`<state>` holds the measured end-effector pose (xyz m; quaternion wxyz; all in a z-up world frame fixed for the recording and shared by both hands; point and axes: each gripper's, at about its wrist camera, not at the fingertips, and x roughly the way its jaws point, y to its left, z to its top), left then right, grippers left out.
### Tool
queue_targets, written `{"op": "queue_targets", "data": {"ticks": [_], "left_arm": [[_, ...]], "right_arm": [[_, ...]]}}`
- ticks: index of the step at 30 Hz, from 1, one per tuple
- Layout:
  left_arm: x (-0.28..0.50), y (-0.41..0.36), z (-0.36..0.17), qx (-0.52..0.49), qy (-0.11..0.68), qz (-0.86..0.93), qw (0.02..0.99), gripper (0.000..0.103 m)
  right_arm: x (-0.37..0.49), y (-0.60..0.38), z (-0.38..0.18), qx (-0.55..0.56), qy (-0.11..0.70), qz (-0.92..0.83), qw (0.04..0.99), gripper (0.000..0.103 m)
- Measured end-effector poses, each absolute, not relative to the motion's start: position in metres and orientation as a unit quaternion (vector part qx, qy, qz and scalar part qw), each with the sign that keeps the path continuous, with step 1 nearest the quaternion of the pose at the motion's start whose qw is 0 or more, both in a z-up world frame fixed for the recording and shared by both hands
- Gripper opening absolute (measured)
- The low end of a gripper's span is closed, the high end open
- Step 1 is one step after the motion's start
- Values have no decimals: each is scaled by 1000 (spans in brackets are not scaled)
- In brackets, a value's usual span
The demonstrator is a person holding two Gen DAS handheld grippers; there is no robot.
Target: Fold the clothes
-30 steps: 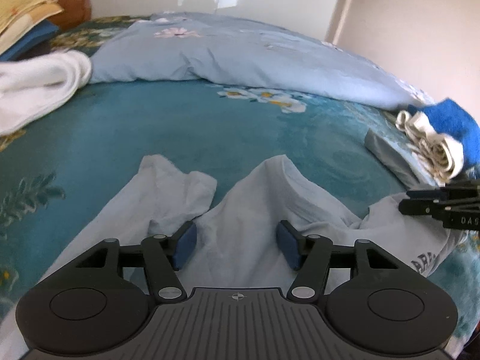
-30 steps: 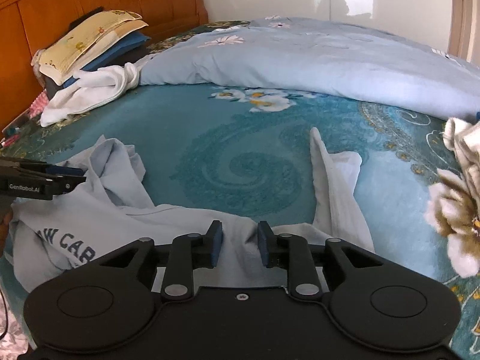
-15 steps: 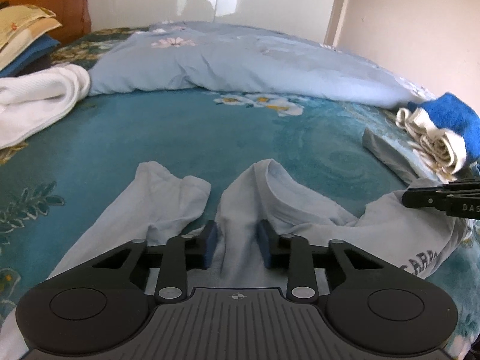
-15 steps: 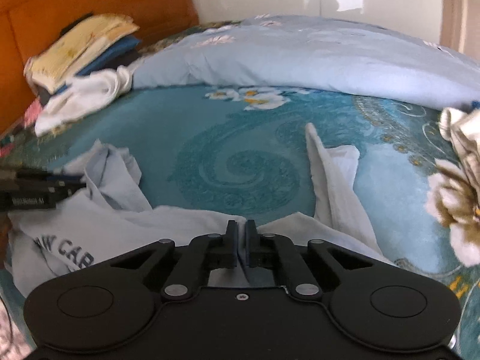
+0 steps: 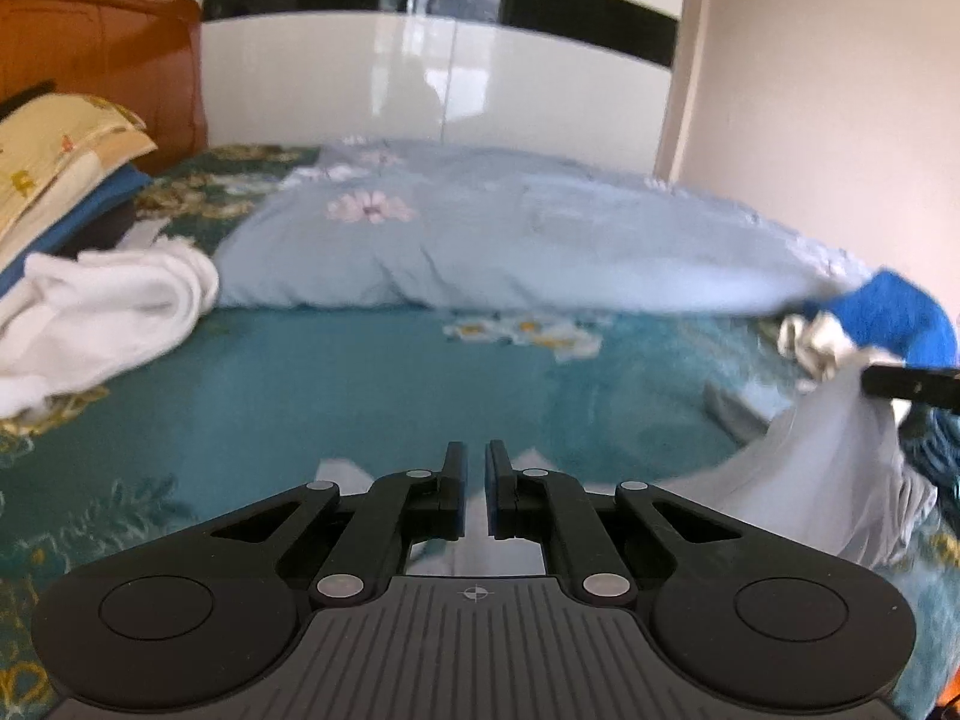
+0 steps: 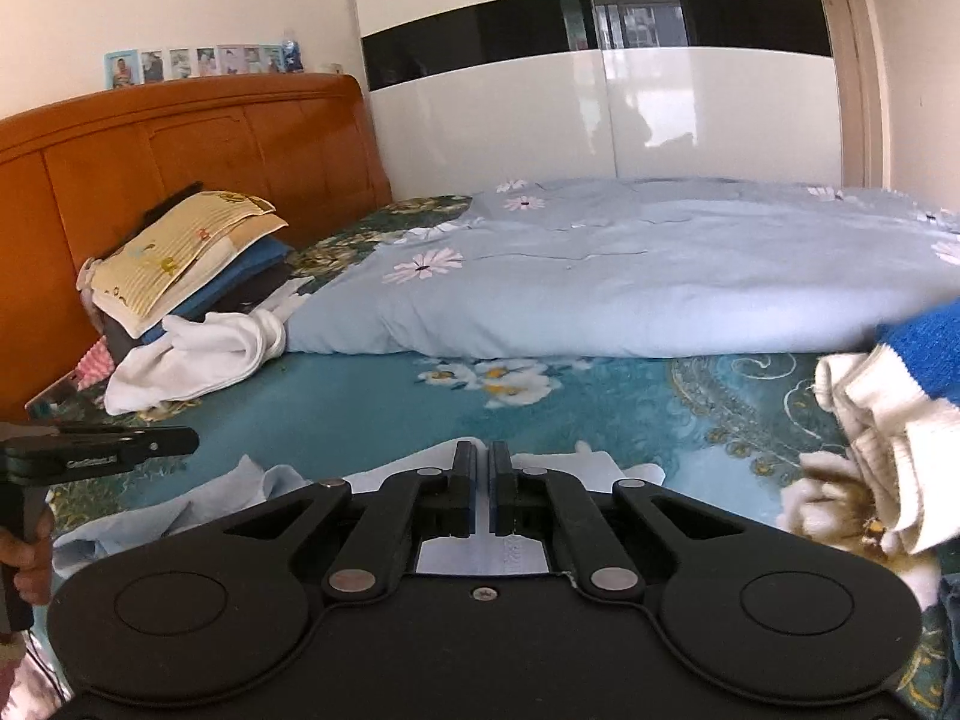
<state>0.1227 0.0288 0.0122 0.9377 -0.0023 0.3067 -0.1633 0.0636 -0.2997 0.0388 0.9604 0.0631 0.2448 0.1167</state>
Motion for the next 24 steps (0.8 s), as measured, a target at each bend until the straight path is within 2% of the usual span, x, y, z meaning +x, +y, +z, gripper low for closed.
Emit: {"op": "queue_targets", "data": {"ticks": [9,12,14,21,23,24], "left_arm": [[122,26,-9,4,342,-171,924,8],[128,22,-12,8,345,-177,922,17],[134,19,-14,15,348,-185,919,32],[158,11,-23,70,367,-212,903,40],[163,12,-25,79,372,-220,898,48],[165,12,-25,83,374,-225,896,49]], "right_arm": [[32,-309,9,37,300,131,944,3],[30,-313,-8,40,332,132,933,3],[32,-315,-17,49,349,134,926,3],[35,-307,-17,14,344,146,927,10],[38,-306,-13,0,339,153,928,12],[40,-306,-11,-4,338,157,928,17]]}}
